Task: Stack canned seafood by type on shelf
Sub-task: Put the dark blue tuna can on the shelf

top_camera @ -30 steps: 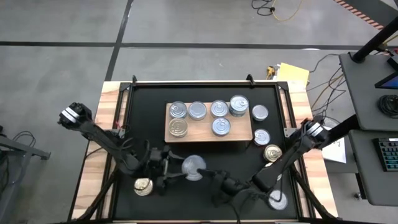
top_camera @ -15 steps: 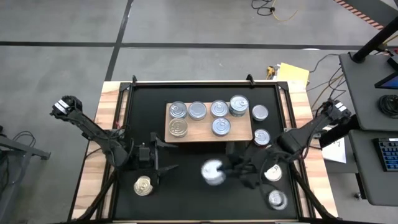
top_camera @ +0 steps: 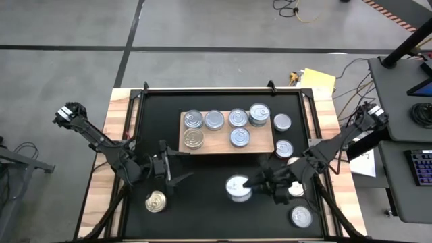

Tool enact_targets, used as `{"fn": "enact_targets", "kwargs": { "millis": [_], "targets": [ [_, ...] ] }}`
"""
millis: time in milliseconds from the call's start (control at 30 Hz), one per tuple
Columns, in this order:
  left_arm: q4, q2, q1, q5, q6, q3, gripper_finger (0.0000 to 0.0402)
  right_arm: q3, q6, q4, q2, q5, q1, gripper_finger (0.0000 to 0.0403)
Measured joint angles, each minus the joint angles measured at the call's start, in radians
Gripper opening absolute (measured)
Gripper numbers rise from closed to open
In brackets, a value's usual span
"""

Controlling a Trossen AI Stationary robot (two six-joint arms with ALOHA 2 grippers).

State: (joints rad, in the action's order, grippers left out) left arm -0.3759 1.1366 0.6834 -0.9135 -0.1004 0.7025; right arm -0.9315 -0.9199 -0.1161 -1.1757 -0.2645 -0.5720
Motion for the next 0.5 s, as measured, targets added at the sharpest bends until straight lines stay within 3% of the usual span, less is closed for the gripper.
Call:
{"fn": "enact_targets", "kwargs": {
  "millis": [267, 367, 500],
  "targets": [
    [0.000, 0.006, -0.001, -0.190, -0.136, 0.001, 0.0306, 0.073, -0.129, -0.108, 0.003, -0.423, -0.060, 0.0127],
    [0.004, 0.006, -0.001, -0.277, -0.179, 0.001, 0.0306, 0.074, -0.129, -0.088, 0.002, -0.435, -0.075, 0.0127],
    [0.054, 0.006, -0.001, -0.309, -0.211, 0.001, 0.0306, 0.077, -0.123, -0.075, 0.009, -0.438, -0.105, 0.0127]
  ]
}}
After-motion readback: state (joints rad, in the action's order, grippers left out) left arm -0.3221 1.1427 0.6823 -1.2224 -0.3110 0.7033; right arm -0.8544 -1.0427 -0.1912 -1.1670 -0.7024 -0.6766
